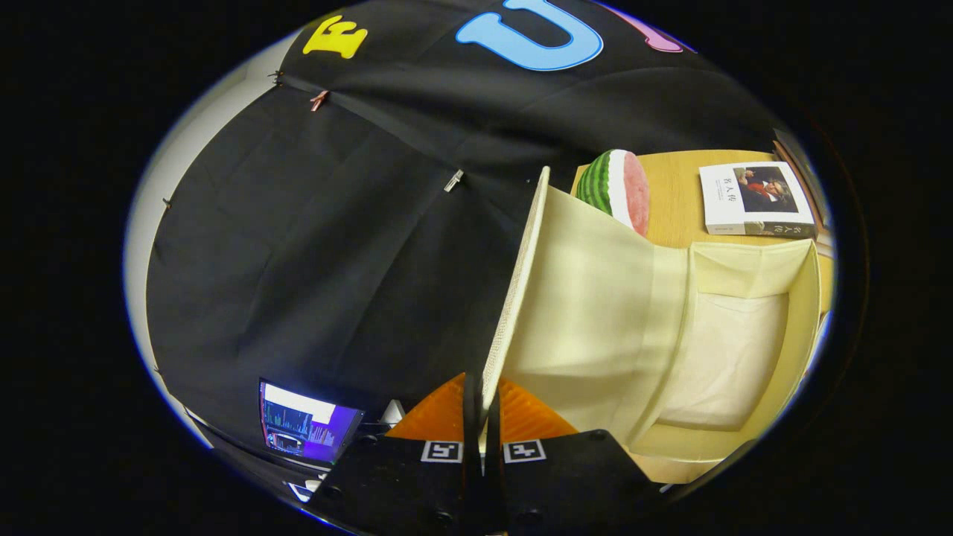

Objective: Open the storage box then place both shoes into the box .Put the left shoe in first, then the right shoe, with the right side of both shoes facing outward in a uniform manner.

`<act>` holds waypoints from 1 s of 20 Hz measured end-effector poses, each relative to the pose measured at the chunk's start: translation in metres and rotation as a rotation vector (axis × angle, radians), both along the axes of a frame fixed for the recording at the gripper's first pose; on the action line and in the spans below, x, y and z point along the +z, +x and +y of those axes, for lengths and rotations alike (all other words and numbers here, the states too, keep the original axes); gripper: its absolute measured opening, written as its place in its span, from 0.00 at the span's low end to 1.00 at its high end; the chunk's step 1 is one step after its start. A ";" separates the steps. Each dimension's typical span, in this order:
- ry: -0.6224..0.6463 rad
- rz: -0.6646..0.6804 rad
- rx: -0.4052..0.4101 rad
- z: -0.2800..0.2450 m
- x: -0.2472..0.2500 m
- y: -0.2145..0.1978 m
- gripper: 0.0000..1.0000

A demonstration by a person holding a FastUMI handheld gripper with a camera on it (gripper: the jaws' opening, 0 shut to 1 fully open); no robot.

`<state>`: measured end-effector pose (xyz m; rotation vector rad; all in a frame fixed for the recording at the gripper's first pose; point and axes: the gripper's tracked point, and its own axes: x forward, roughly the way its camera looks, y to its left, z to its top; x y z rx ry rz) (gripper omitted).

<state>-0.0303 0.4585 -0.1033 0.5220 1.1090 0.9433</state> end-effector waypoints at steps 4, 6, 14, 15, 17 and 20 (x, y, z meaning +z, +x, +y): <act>0.008 -0.024 -0.034 -0.002 0.005 0.013 0.10; -0.007 -0.091 -0.060 -0.010 0.008 0.026 0.54; -0.132 -0.413 -0.177 -0.125 0.037 0.069 0.98; -0.155 -0.435 -0.202 -0.144 0.038 0.072 0.98; -0.211 -0.469 -0.248 -0.184 0.033 0.081 0.98; -0.302 -0.485 -0.312 -0.239 0.019 0.091 0.98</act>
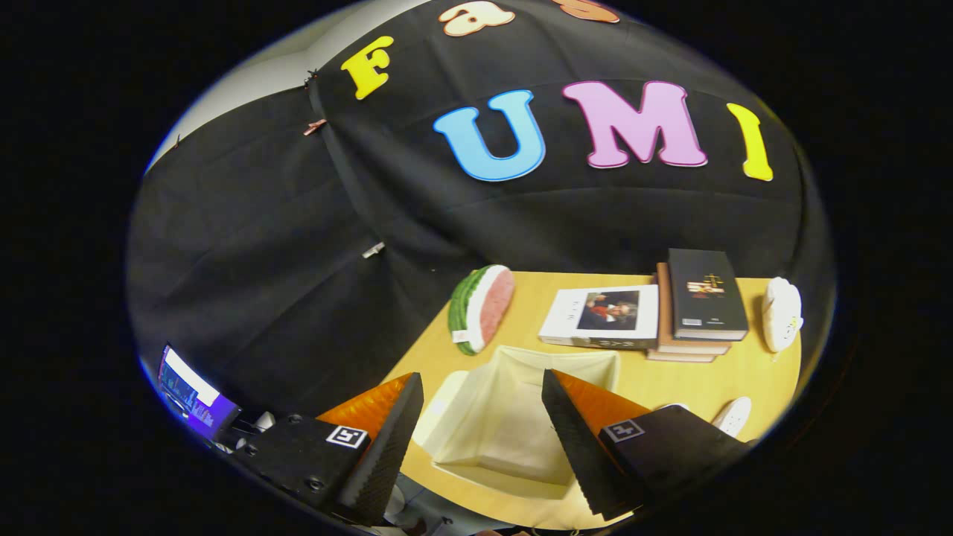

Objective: Open the storage box then place both shoes into the box .Put the left shoe in first, then the right shoe, with the right side of both shoes facing outward in a uniform manner.

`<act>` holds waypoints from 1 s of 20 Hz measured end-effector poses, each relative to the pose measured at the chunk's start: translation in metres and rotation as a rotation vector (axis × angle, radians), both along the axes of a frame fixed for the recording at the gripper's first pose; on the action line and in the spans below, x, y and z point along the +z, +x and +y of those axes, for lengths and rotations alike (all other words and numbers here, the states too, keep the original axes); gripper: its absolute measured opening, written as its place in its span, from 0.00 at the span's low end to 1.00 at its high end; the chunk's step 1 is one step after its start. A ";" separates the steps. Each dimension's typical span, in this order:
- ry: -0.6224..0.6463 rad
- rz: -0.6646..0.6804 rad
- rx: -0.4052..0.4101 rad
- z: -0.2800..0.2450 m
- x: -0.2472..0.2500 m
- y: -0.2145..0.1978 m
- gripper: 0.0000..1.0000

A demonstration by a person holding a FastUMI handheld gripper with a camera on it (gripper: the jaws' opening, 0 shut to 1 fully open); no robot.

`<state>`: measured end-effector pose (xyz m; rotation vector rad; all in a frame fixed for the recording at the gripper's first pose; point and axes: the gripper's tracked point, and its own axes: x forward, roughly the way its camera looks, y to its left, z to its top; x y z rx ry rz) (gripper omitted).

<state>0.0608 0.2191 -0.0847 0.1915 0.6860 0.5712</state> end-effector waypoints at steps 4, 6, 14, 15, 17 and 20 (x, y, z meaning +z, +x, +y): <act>-0.068 0.055 -0.104 -0.069 -0.042 0.000 0.98; -0.118 0.108 -0.164 -0.106 -0.075 -0.001 0.98; -0.382 0.269 -0.186 -0.201 -0.196 -0.041 0.99; -0.401 0.294 -0.173 -0.205 -0.208 -0.046 0.99; -0.434 0.324 -0.152 -0.212 -0.227 -0.050 0.99; -0.490 0.339 -0.120 -0.217 -0.251 -0.045 0.99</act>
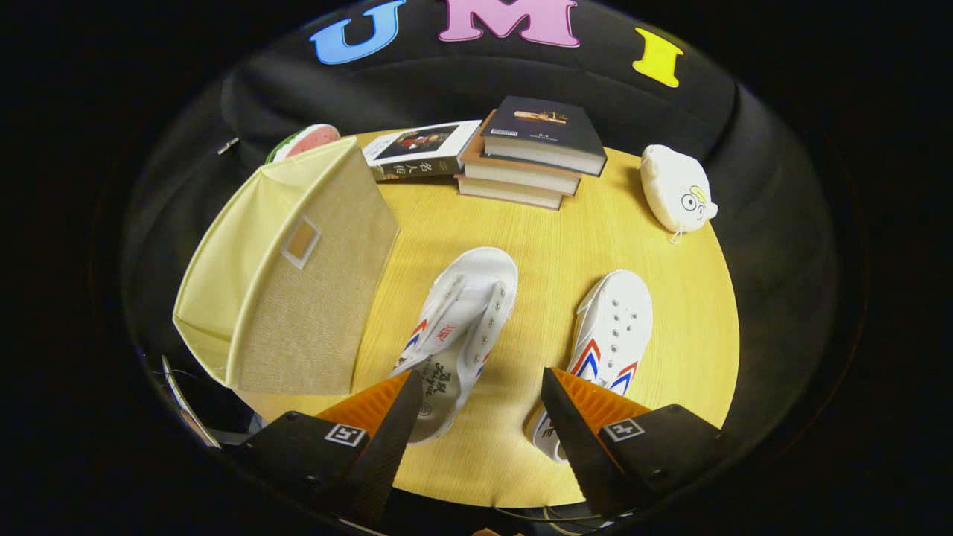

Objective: Open the storage box then place both shoes into the box .Put the left shoe in first, then the right shoe, with the right side of both shoes facing outward in a uniform manner.

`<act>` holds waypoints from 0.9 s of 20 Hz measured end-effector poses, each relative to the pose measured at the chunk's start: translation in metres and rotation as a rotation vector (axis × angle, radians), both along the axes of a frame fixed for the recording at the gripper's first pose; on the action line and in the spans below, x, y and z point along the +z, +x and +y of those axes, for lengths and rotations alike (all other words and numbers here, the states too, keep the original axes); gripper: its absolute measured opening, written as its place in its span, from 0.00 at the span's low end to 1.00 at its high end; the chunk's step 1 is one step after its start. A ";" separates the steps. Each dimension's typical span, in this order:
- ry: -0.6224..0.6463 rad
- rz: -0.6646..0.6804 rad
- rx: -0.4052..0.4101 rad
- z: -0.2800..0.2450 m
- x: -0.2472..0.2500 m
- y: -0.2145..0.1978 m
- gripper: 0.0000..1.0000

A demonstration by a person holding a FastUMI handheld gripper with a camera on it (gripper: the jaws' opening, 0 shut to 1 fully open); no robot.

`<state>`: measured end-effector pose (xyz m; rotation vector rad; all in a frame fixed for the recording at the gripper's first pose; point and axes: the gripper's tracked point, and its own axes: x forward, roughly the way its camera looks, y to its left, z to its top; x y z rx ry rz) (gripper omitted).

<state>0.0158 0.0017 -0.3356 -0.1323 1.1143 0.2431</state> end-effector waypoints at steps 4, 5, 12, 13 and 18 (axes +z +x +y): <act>-0.072 0.022 0.015 -0.011 -0.028 0.013 0.99; -0.062 0.040 0.007 -0.008 -0.033 0.011 0.99; 0.054 0.170 -0.049 0.011 -0.063 0.007 0.73; 0.077 0.183 -0.068 0.014 -0.064 0.006 0.59; 0.133 0.208 -0.087 0.020 -0.064 0.007 0.24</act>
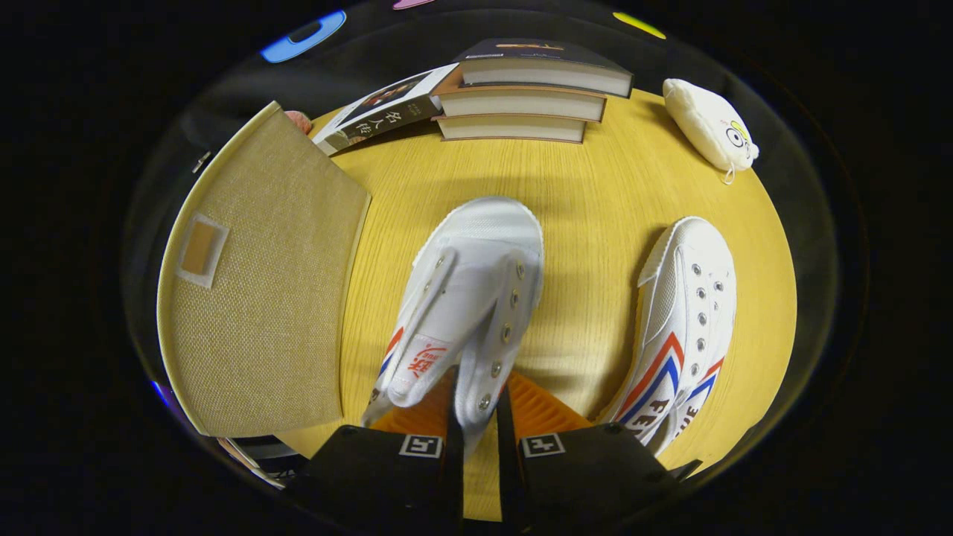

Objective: Open the storage box then place both shoes into the box .Put the left shoe in first, then the right shoe, with the right side of both shoes facing outward in a uniform manner.

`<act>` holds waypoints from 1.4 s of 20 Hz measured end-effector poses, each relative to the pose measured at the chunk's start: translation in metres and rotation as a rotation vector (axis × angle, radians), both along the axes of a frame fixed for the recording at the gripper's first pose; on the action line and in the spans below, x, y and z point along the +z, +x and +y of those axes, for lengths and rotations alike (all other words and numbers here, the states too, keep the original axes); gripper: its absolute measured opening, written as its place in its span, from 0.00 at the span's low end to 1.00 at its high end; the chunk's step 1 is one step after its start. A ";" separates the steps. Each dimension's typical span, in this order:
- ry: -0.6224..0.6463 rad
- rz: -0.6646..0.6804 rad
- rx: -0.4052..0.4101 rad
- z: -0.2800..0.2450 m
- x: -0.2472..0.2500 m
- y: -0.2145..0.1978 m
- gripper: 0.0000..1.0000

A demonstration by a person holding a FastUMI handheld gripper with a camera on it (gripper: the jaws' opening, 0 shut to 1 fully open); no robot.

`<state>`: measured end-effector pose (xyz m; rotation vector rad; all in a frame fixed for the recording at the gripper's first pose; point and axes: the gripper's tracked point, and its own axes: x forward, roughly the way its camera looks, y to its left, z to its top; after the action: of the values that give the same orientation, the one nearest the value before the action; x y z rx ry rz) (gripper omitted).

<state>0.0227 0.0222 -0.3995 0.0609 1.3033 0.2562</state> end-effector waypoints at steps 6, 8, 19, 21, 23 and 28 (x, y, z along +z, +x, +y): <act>0.062 0.019 -0.087 -0.006 0.003 0.002 0.06; 0.077 0.014 -0.100 -0.006 0.010 0.002 0.06; 0.199 -0.075 -0.204 0.001 0.086 0.011 0.05; 0.211 -0.105 -0.223 0.001 0.100 0.015 0.05; 0.236 -0.130 -0.238 0.003 0.121 0.018 0.06; 0.337 -0.197 -0.276 0.013 0.182 0.023 0.05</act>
<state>0.0456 0.0349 -0.2173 0.4867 1.0311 0.2366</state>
